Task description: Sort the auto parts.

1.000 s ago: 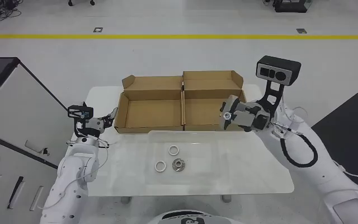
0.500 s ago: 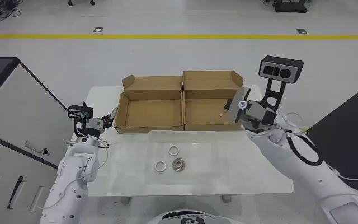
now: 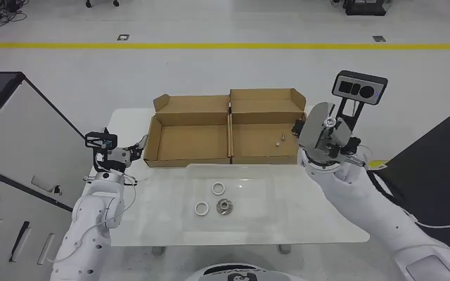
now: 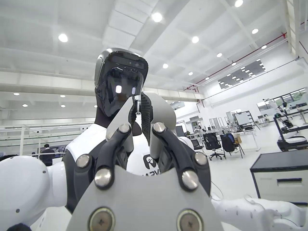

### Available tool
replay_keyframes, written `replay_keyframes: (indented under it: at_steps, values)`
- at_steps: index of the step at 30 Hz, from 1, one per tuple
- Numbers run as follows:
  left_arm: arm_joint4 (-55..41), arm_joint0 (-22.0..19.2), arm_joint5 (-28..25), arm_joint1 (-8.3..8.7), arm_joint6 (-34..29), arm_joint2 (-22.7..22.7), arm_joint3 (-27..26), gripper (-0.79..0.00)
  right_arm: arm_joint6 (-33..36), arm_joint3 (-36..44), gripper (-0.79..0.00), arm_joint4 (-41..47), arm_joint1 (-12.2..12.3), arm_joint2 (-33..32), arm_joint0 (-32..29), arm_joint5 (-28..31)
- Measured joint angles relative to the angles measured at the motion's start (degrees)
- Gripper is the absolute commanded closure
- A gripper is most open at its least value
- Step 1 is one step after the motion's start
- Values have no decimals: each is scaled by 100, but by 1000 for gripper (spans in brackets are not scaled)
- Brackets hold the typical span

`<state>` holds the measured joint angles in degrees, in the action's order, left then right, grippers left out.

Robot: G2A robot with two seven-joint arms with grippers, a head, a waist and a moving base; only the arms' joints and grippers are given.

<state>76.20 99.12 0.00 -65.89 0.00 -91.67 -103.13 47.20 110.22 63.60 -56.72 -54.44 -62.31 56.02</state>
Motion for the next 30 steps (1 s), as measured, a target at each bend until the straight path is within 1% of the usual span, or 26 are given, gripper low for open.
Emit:
replay_keyframes:
  at_steps: [7,12,15,23,27,30]
  values:
    - [0,0,0,0,0,0,0,-785,-68,-33,0,-931,8,-397,-140,-642]
    - [0,0,0,0,0,0,0,-785,-162,95,0,-1391,2,-599,-273,-921]
    - [0,0,0,0,0,0,0,-785,-270,204,0,-1240,-34,-607,-372,-863]
    - [0,0,0,0,0,0,0,-785,-261,214,0,-293,-182,-507,-507,-294]
    - [0,0,0,0,0,0,0,-785,-117,147,0,-126,-231,-542,-512,-267]
    - [0,0,0,0,0,0,0,-785,-25,42,0,-232,-249,-628,-525,-366]
